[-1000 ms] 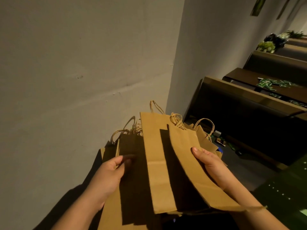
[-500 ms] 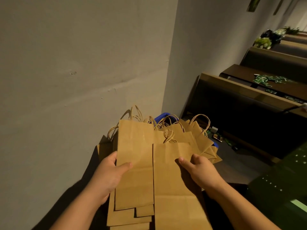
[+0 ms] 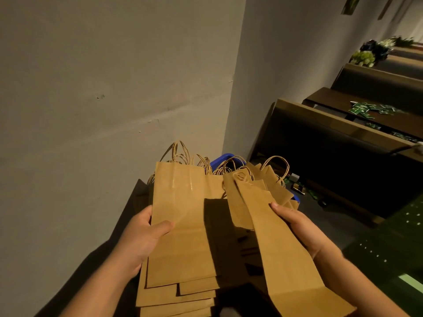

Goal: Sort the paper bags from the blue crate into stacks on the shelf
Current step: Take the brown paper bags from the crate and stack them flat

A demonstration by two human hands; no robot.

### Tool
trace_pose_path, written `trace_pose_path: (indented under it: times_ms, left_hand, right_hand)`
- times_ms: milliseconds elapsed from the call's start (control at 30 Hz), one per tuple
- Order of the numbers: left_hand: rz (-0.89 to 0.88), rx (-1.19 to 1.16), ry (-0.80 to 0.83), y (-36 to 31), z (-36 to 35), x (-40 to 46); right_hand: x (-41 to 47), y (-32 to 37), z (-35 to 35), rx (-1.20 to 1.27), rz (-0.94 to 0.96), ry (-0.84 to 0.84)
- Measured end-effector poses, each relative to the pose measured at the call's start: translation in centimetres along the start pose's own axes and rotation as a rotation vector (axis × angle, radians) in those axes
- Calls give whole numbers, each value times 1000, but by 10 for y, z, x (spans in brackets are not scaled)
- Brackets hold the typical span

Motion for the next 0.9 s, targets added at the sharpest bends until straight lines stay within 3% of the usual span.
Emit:
trace_pose_path:
  times_ms: [100,267,500,567,700,800,900]
  left_hand:
    - [-3,2,19,1,2,-3]
    - [-29,23,104,5,-16,-13]
    - [-52,-116,159,-4,-41,-24]
    - [-83,-104,193,-3,-43,-23]
    - [-46,-24,161,6,-35,-19]
    - [-8,-35,129,7,-26,-15]
    - [-14,14,96,4,-20,-11]
  right_hand:
    - [-1,-4,4,95,18,-75]
    - [15,-9,-31,-99,181,-166]
    - [31,-23,-63,-425,264,-356]
    - [30,-24,-67,-417,283,-369]
    - [30,-28,-54,-142,81,-290]
    - [20,-36,-49,-269,-63,-147]
    - [22,-41,-40,-284,-2,-252]
Point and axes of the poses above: each hand's wrist, its own x-axis towards the middle knuckle, its own z-axis out of the back of the hand, y = z × x, the point moved 1 cm from there along x, towards the middle knuckle, and after that the axes turned 4 degrees about -y, right-handed, at the moved point
